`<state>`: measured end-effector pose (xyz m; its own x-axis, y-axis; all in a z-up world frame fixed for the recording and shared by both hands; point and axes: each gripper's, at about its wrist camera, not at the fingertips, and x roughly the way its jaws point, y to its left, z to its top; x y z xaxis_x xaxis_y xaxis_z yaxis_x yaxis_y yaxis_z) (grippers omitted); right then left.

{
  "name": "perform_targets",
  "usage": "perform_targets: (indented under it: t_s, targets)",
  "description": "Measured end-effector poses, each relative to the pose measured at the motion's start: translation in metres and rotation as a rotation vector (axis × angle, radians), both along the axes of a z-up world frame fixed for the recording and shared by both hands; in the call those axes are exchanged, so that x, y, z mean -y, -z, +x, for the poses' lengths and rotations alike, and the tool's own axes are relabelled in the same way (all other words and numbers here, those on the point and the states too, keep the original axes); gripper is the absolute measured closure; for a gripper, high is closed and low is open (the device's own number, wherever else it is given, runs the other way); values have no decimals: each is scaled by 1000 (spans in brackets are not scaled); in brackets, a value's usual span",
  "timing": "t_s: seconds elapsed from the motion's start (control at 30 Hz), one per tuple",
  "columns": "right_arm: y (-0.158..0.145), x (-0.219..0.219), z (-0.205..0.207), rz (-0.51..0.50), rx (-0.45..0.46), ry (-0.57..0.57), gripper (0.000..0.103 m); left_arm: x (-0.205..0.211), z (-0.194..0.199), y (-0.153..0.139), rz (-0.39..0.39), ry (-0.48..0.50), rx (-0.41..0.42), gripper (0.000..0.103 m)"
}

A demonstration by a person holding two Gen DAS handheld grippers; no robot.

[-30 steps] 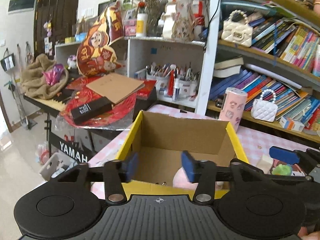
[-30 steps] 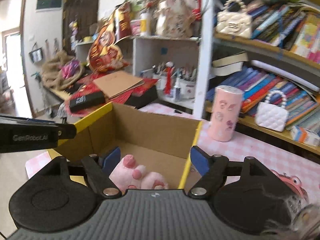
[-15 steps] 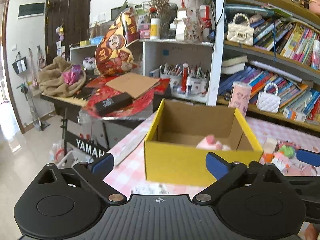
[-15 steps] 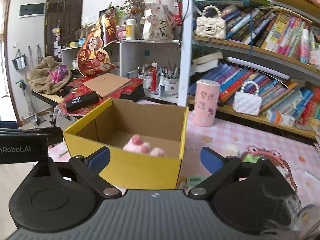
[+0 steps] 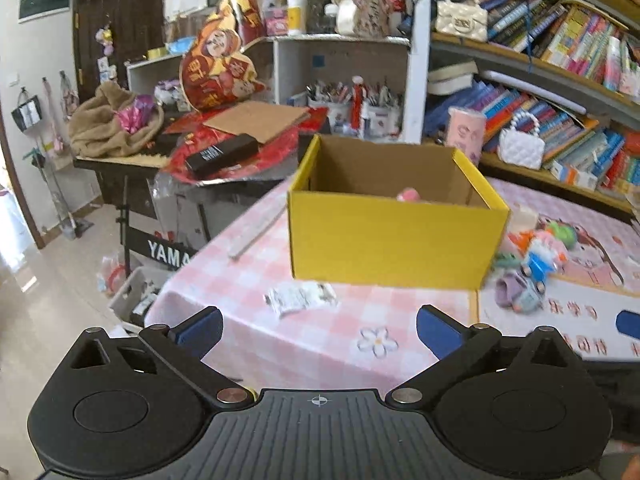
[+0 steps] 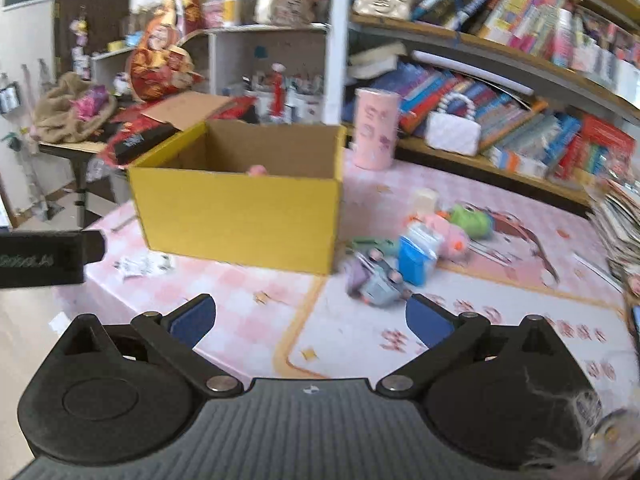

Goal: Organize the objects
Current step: 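Open the right tool to drop the pig while the left tool releases the clip, then move the left tool back to the toys and grasp the toy car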

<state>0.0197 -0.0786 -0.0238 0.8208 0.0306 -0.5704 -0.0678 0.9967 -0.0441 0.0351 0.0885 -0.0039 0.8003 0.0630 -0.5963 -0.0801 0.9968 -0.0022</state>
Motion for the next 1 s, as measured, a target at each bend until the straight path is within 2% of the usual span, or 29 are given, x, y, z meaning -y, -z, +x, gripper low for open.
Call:
perform_targets:
  t_s: [0.23,0.53,1.0]
  targets:
    - [3,18,-17,-8,-23,135,1,11,-12,10,-14,68,-39,0]
    - [0,38,-42,-10,-12,239,1,31,-16,12,-40,167,-38,0]
    - [2,90,-67,8,-23,427,1,88,-5,16,-51,336,-52,0]
